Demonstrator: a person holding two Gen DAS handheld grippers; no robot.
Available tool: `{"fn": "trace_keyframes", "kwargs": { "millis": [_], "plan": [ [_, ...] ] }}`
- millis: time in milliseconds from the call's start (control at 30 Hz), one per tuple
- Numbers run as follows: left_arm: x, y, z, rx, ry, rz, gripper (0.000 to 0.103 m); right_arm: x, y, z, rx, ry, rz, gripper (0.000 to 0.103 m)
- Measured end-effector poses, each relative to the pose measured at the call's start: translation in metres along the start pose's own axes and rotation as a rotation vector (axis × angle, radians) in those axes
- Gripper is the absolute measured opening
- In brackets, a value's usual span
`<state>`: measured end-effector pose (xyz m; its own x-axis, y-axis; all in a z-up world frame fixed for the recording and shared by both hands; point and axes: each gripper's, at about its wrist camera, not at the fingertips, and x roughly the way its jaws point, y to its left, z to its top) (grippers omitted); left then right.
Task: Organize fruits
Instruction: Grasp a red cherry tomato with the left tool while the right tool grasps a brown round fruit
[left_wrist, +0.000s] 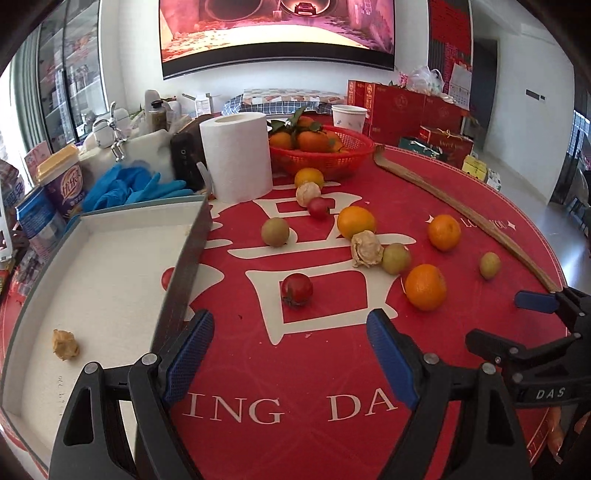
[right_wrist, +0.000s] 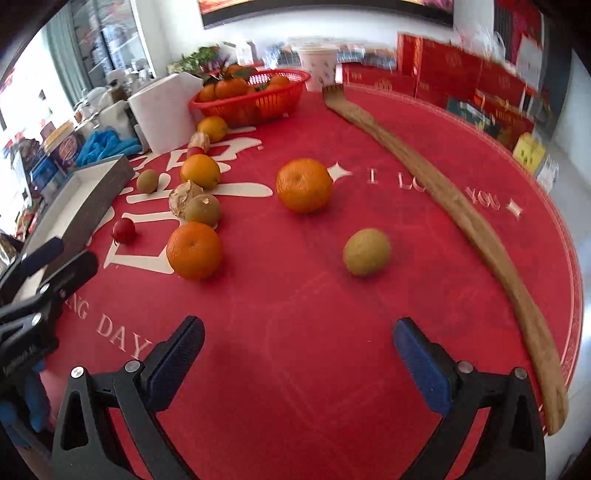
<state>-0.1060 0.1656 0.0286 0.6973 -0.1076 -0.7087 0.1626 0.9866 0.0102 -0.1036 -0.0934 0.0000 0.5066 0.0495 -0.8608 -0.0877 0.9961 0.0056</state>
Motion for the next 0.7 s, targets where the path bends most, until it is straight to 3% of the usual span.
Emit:
{"fn": "trace_keyframes", "kwargs": {
  "millis": [100,500,700],
  "plan": [
    [0.010,-0.006,0.002,0.011,0.033,0.012,0.087,0.002,0.005,-0.005,-0.056,-0.022,-0.028,0.103],
    [0.049,-0.017,0.020,-0.009,0.152,0.039,0.087,0.000,-0.029,-0.010,-0.055,-0.029,-0.018,0.103],
    [0.052,-0.011,0.023,-0.043,0.166,0.013,0.090,0.011,-0.040,0.006,-0.026,-0.031,-0.038,0.103]
  ]
}}
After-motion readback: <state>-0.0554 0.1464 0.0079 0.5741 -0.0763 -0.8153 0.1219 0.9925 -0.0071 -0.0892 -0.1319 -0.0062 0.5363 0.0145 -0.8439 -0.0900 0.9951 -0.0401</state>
